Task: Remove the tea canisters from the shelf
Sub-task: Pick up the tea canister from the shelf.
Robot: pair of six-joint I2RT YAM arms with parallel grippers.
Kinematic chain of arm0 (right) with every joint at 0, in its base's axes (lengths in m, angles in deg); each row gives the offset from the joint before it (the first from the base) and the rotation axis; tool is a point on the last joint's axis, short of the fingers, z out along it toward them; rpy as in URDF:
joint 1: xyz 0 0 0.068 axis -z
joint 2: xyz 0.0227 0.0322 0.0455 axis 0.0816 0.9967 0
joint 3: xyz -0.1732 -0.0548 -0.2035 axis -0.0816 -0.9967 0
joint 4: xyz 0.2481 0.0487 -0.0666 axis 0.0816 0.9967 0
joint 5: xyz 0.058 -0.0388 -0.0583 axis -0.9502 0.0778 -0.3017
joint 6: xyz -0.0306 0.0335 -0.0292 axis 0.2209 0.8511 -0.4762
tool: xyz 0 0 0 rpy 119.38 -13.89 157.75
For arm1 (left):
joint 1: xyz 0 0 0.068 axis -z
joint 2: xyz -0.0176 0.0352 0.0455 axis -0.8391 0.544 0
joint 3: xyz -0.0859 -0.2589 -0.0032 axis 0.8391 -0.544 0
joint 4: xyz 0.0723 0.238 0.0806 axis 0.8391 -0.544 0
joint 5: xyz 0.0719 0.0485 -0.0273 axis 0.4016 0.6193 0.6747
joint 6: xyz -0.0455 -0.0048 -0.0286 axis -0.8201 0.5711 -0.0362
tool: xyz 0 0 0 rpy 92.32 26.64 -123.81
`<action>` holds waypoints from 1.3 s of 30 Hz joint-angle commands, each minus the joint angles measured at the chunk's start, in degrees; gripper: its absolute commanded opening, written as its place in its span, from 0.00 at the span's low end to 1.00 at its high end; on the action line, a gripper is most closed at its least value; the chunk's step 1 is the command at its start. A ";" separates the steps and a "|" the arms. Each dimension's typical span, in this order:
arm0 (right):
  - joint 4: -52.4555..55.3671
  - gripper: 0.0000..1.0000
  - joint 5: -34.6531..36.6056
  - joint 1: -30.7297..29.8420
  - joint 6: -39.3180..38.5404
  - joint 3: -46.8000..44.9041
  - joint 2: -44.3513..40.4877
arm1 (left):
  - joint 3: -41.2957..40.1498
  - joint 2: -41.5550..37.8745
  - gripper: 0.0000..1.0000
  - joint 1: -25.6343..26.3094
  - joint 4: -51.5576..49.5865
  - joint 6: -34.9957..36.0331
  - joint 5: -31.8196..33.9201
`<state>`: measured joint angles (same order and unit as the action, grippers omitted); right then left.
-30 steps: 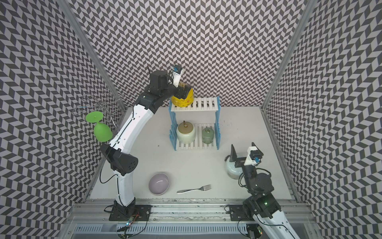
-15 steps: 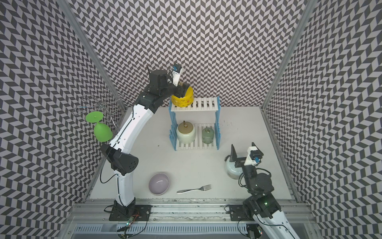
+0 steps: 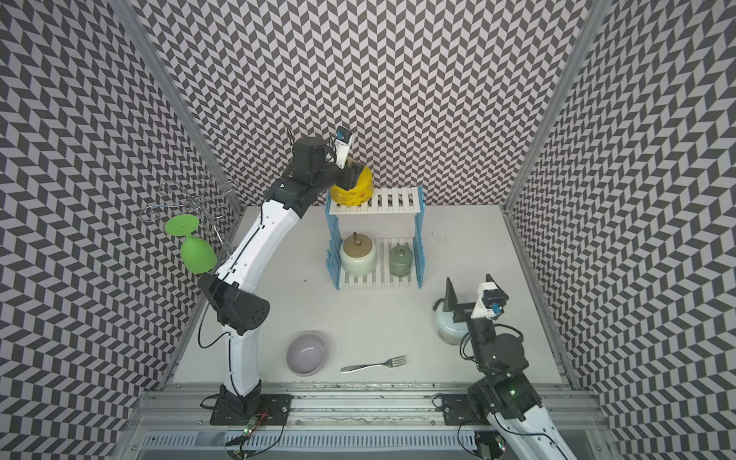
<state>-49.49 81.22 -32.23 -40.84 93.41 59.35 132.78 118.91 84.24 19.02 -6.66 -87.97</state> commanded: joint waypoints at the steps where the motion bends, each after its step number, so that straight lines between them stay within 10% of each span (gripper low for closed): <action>1: -2.50 1.00 0.18 0.30 -0.12 -0.35 -0.29 | 1.65 0.66 0.50 -0.30 -1.46 -0.53 0.01; 10: -2.45 1.00 -0.01 0.37 -0.10 -0.38 -0.69 | 1.63 -0.72 0.00 -0.22 -0.77 -1.24 -2.24; 39: -2.38 1.00 -0.32 0.59 -0.03 -0.38 0.45 | -2.88 -9.17 0.00 -1.62 14.06 2.47 -22.23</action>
<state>-49.49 81.20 -31.88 -40.86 93.41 59.65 128.96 116.02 83.17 21.62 -4.88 -107.09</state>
